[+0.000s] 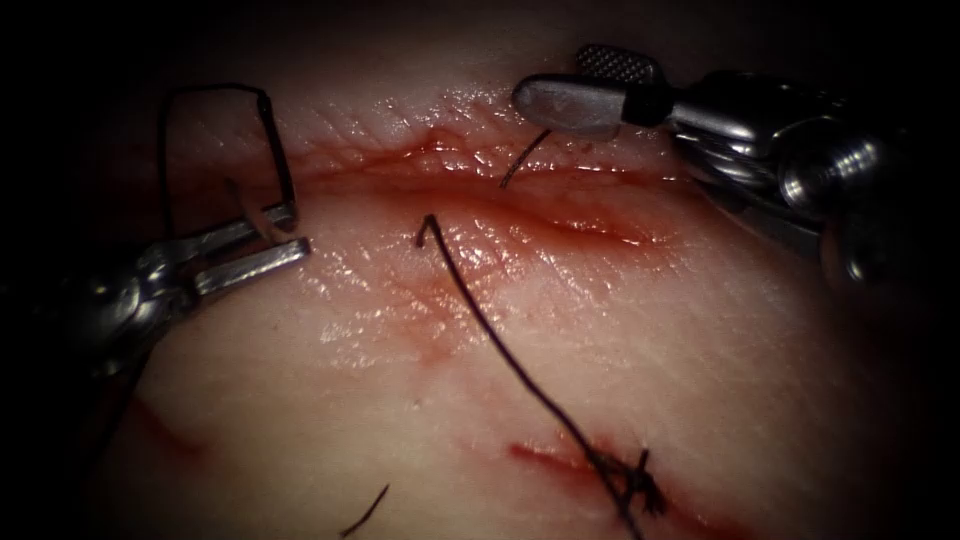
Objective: Wound Closure
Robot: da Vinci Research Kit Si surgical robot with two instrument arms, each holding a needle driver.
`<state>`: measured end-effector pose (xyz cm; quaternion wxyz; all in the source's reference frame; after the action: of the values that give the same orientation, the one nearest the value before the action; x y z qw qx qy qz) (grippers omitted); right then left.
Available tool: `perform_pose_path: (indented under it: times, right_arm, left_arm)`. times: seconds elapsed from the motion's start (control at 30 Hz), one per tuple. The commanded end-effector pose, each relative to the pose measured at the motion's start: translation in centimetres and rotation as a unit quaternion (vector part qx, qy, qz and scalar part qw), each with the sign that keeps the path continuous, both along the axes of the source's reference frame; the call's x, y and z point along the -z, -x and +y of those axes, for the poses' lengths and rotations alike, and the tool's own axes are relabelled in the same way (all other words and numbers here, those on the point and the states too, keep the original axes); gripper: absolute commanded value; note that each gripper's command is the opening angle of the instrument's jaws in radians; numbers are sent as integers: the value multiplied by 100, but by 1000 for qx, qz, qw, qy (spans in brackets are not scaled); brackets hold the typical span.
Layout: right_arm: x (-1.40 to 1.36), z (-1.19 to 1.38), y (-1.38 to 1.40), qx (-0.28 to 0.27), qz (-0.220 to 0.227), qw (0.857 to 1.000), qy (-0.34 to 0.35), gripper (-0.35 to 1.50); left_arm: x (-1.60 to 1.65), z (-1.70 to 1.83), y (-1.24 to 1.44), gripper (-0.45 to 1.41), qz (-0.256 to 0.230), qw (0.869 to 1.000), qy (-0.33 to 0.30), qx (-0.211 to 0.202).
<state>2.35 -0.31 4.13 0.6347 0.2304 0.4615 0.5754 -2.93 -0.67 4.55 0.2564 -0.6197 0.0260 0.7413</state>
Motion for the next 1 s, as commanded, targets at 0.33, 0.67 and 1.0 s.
perform_pose_path:
  times: [0.33, 0.67, 1.0]
  right_arm:
    - [-8, -13, 4, -3, 16, 1000, -27, 120]
    - [-22, -22, 3, 7, 1, 1000, -22, 115]
    - [-54, -25, -3, 7, -17, 1000, -22, 115]
  left_arm:
    - [-4, -3, 2, -45, -2, 1000, 0, -3]
    - [-5, -5, 2, -45, -2, 1000, 1, -2]
    - [-6, -6, 2, -45, -2, 1000, 2, -2]
